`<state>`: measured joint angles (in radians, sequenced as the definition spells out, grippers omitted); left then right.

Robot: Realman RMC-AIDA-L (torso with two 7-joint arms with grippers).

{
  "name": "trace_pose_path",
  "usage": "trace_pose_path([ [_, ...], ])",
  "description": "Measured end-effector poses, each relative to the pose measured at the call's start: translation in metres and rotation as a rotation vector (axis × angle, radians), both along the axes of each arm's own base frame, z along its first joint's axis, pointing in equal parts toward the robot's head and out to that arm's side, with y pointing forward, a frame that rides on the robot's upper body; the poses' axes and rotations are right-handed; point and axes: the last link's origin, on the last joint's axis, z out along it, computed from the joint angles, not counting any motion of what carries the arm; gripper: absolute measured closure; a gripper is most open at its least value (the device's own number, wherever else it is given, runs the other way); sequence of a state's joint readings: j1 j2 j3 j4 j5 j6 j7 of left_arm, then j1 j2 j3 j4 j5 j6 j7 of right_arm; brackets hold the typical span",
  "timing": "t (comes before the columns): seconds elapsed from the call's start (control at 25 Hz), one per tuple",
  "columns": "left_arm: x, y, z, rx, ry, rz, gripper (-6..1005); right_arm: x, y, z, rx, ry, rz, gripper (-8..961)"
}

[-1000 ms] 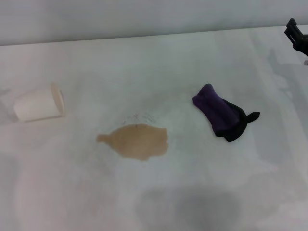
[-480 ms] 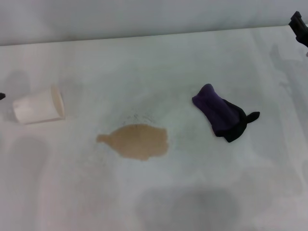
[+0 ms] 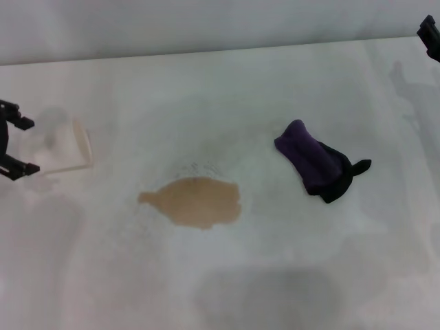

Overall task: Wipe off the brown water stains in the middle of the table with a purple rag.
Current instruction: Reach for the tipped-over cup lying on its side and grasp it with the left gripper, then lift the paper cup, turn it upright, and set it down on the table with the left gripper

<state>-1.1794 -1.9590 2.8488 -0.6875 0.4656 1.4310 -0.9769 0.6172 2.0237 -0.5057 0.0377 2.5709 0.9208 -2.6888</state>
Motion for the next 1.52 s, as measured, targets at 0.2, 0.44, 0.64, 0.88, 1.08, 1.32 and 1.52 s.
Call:
trace_pose_path([
  [0.2,-0.004,0.002,-0.007,0.027,0.027,0.005,142,0.003,-0.001,0.004,0.008,-0.008,-0.005,80],
  [0.44,-0.006,0.006,-0.013,0.064,0.035,-0.003,143,0.007,-0.005,0.004,0.007,-0.009,-0.014,80],
  [0.64,-0.011,0.006,-0.032,0.08,0.037,-0.024,142,0.007,-0.007,0.003,0.008,-0.01,-0.014,80],
  [0.88,-0.017,0.007,-0.046,0.097,0.013,-0.043,144,0.006,-0.007,0.0,-0.004,-0.009,-0.009,81],
  [1.08,-0.028,0.007,-0.054,0.137,0.023,-0.04,147,0.007,-0.008,-0.001,-0.004,-0.008,-0.012,81],
  [1.32,-0.031,0.009,-0.056,0.168,0.015,-0.038,150,0.006,-0.008,-0.001,-0.005,-0.006,-0.011,79],
  [1.52,-0.031,0.008,-0.059,0.2,-0.032,-0.041,164,0.004,-0.006,-0.002,-0.009,-0.007,-0.004,81],
])
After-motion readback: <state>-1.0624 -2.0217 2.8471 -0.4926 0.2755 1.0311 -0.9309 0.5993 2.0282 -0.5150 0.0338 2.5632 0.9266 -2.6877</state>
